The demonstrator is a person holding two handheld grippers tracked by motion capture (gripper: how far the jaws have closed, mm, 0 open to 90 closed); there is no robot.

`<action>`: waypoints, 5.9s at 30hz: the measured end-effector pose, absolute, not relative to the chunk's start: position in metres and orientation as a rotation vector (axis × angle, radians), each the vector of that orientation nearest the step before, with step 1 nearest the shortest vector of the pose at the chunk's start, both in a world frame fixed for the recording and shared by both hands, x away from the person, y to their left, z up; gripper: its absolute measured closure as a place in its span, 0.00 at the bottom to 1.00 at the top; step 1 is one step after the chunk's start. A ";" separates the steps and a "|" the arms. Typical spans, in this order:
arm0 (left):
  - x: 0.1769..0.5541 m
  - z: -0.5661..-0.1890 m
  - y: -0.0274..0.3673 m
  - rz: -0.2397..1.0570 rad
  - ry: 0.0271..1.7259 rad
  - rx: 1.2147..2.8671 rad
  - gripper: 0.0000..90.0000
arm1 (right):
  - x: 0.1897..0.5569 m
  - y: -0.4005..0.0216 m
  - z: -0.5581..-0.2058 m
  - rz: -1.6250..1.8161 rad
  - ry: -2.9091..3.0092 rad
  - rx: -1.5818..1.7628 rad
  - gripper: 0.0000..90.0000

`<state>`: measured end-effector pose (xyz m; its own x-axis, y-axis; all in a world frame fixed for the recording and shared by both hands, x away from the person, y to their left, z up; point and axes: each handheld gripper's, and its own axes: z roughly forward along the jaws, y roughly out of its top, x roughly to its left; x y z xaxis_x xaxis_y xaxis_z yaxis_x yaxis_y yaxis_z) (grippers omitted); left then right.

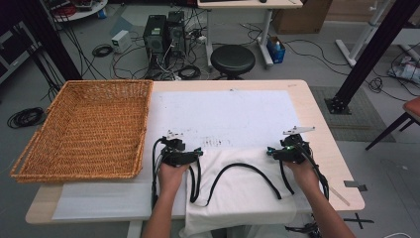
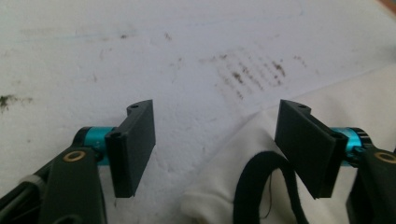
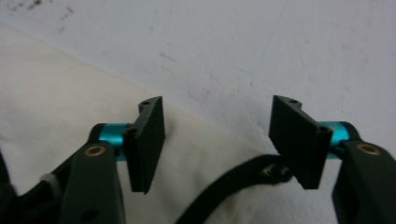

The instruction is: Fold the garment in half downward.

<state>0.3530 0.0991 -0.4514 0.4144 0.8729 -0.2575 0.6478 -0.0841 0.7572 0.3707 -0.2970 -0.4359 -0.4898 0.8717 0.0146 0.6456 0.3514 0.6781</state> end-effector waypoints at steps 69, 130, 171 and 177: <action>0.283 -0.424 0.130 0.354 1.199 1.479 0.39 | 0.299 -0.325 -0.394 1.297 2.067 1.298 0.53; 0.281 -0.439 0.143 0.201 1.153 1.455 0.97 | 0.308 -0.318 -0.415 1.323 2.118 1.253 0.98; 0.342 -0.453 0.132 0.209 1.382 1.696 0.52 | 0.372 -0.290 -0.441 1.008 2.301 1.456 0.72; 0.344 -0.452 0.131 0.242 1.383 1.603 0.93 | 0.368 -0.298 -0.436 1.088 2.240 1.379 0.95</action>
